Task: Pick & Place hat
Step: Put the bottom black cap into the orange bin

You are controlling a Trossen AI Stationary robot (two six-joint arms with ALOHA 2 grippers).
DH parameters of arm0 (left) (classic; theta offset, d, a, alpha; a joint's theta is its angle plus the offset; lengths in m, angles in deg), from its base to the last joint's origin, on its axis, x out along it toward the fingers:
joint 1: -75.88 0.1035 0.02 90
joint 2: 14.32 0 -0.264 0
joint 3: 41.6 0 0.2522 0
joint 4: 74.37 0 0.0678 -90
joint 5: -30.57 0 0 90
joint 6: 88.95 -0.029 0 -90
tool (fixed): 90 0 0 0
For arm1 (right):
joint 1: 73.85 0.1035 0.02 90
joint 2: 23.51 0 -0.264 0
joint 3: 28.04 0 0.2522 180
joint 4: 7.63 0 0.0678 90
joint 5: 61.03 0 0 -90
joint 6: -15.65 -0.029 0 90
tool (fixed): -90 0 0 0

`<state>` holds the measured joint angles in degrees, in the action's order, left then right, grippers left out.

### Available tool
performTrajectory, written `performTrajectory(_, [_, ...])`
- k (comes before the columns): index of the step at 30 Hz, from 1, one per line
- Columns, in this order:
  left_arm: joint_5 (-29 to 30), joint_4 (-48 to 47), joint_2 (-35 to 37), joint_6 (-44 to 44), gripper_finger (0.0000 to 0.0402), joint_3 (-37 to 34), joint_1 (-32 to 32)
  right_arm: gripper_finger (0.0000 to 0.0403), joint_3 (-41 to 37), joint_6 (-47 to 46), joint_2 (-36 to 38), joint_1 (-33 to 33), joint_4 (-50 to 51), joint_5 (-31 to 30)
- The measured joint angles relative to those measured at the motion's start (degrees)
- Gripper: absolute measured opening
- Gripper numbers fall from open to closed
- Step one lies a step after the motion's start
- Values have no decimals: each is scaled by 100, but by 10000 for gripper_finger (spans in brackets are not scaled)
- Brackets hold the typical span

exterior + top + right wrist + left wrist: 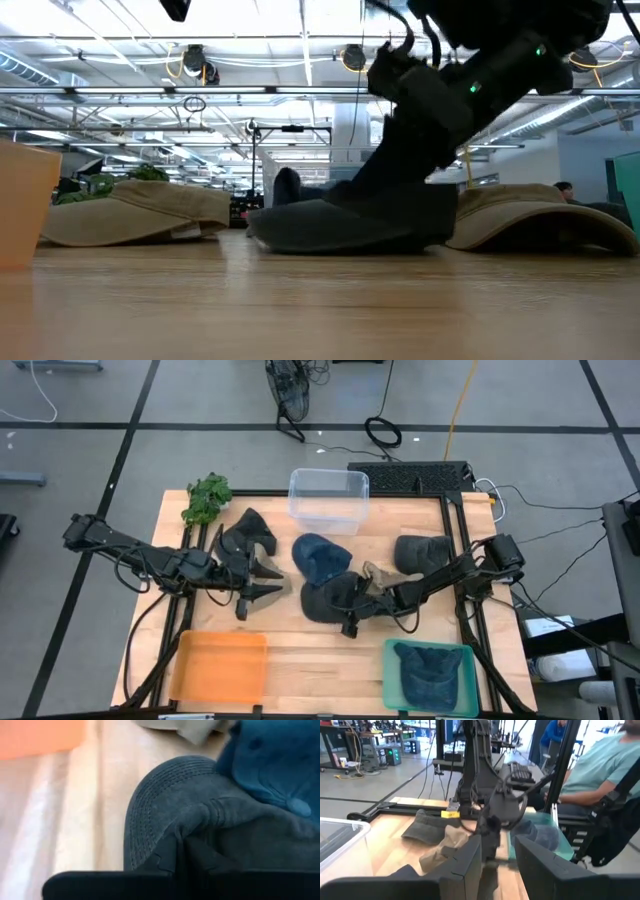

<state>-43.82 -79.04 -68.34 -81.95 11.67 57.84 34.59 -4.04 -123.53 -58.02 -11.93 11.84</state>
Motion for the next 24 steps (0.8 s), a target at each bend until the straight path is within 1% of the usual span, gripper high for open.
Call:
performTrajectory(5, [6,-66,0,-91,129,0,0,2,0,948,288,256,-72,1411])
performTrajectory(7, [92,-48,0,-157,129,0,0,3,0,1251,314,399,-115,1772])
performTrajectory(9, [103,-27,0,-201,129,0,0,3,0,1704,312,514,-341,1907])
performTrajectory(12, [107,-31,0,-202,129,0,0,1,0,2546,299,717,-844,1881])
performTrajectory(14, [124,-23,0,-201,129,0,0,1,0,2901,201,819,-1288,1882])
performTrajectory(18, [140,40,0,-196,129,0,0,1,-1,3253,-21,960,-2093,1891])
performTrajectory(20, [142,112,0,-224,129,0,0,1,11,3334,-189,1013,-2339,1899])
performTrajectory(21, [142,136,0,-227,129,0,0,1,8,3435,-265,1032,-2356,1982])
performTrajectory(24, [146,142,-2,-249,129,0,0,0,67,3729,-528,1038,-2356,2479])
